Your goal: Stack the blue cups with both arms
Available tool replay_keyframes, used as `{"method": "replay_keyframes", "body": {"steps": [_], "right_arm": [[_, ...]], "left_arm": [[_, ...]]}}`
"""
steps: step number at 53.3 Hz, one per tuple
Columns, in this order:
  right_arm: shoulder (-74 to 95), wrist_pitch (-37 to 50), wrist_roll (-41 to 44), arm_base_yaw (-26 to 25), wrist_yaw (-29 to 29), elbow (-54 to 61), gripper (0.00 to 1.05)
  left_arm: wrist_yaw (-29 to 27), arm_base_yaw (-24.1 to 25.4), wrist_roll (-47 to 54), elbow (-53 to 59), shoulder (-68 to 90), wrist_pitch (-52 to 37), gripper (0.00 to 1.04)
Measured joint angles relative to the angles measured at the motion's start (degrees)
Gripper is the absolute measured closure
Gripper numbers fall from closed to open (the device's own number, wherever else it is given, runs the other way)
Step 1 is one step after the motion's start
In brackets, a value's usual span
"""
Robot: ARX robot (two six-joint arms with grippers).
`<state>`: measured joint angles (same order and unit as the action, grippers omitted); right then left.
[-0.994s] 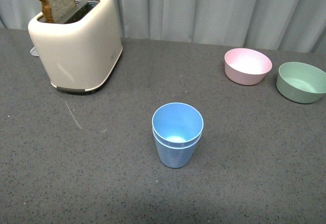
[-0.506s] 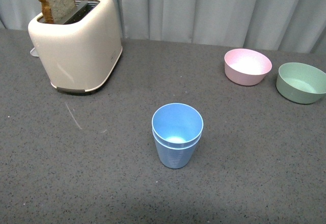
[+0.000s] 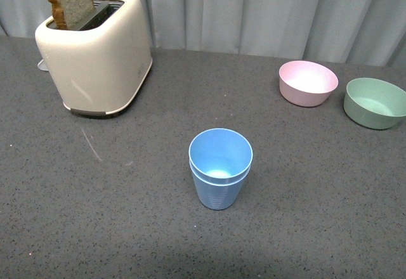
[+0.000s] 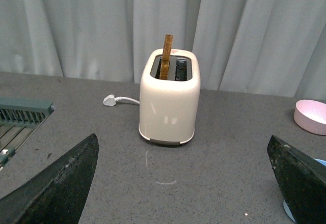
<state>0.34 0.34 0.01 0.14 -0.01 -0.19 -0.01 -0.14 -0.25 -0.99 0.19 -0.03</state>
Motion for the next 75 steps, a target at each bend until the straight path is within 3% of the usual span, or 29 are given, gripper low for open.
{"method": "replay_keyframes", "body": {"steps": [5,11,29,75], "right_arm": [[-0.04,-0.22,0.04,0.00,0.04,0.00,1.03],[-0.04,-0.26,0.02,0.00,0.04,0.00,0.86],[-0.11,-0.26,0.02,0.00,0.04,0.00,0.09],[-0.11,-0.26,0.00,0.00,0.04,0.00,0.10]], "left_arm": [[0.00,0.00,-0.02,0.00,0.00,0.00,0.07],[0.00,0.00,-0.02,0.00,0.00,0.00,0.07],[0.00,0.00,-0.02,0.00,0.00,0.00,0.07],[0.00,0.00,-0.02,0.00,0.00,0.00,0.07]]}}
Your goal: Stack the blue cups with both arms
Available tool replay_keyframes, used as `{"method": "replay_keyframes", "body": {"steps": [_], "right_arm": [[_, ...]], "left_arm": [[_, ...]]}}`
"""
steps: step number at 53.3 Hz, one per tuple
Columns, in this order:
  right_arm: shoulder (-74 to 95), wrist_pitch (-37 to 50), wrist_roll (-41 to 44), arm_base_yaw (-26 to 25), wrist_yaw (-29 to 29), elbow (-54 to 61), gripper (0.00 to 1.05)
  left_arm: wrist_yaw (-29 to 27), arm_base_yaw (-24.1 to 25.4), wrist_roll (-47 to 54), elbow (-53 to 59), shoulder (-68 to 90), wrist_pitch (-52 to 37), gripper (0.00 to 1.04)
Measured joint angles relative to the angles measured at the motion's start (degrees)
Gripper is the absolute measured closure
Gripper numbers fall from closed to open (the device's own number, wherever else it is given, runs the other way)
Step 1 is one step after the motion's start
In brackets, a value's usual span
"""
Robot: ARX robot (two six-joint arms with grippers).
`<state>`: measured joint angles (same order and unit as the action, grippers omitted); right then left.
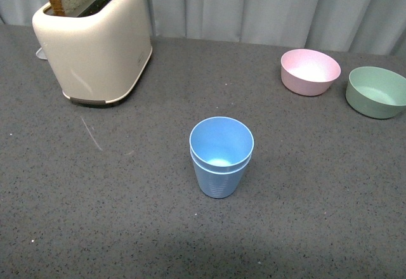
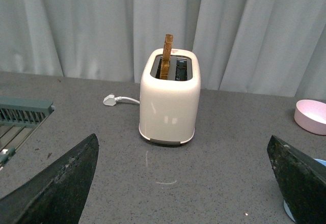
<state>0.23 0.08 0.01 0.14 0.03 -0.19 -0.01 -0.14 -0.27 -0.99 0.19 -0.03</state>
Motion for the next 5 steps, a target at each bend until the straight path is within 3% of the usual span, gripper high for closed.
{"method": "replay_keyframes", "body": {"steps": [5], "right_arm": [[0.00,0.00,0.00,0.00,0.00,0.00,0.10]], "left_arm": [[0.00,0.00,0.00,0.00,0.00,0.00,0.07]]}}
